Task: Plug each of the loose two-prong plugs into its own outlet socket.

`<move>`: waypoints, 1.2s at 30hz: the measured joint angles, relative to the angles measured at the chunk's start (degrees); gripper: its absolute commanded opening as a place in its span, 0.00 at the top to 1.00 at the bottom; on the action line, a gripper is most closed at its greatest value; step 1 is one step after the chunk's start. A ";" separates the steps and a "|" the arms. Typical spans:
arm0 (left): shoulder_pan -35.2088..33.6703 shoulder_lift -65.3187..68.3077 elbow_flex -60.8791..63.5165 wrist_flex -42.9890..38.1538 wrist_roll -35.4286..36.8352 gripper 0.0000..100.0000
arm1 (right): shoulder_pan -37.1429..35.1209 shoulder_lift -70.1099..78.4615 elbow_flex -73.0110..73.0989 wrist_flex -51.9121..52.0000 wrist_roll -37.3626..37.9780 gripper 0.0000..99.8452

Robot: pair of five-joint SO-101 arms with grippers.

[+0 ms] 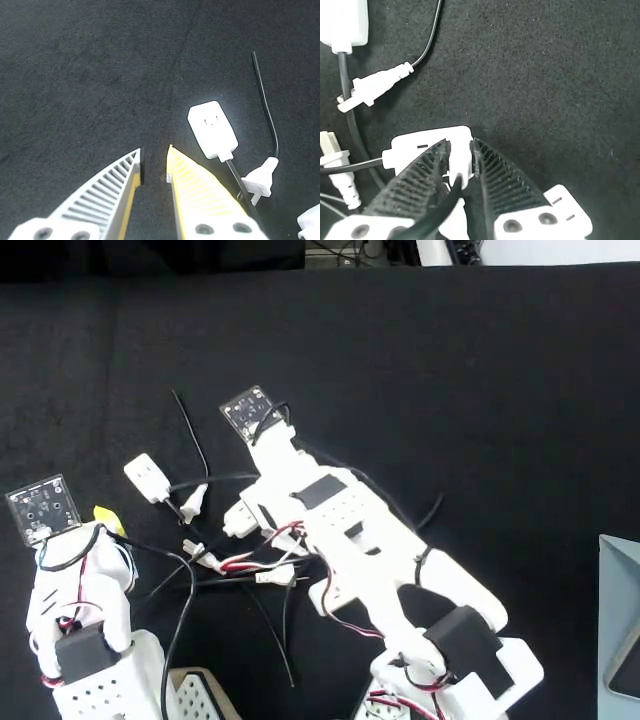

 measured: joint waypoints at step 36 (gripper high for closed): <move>0.00 0.00 0.00 0.00 0.00 0.90 | -2.02 0.44 -3.96 3.08 0.00 0.99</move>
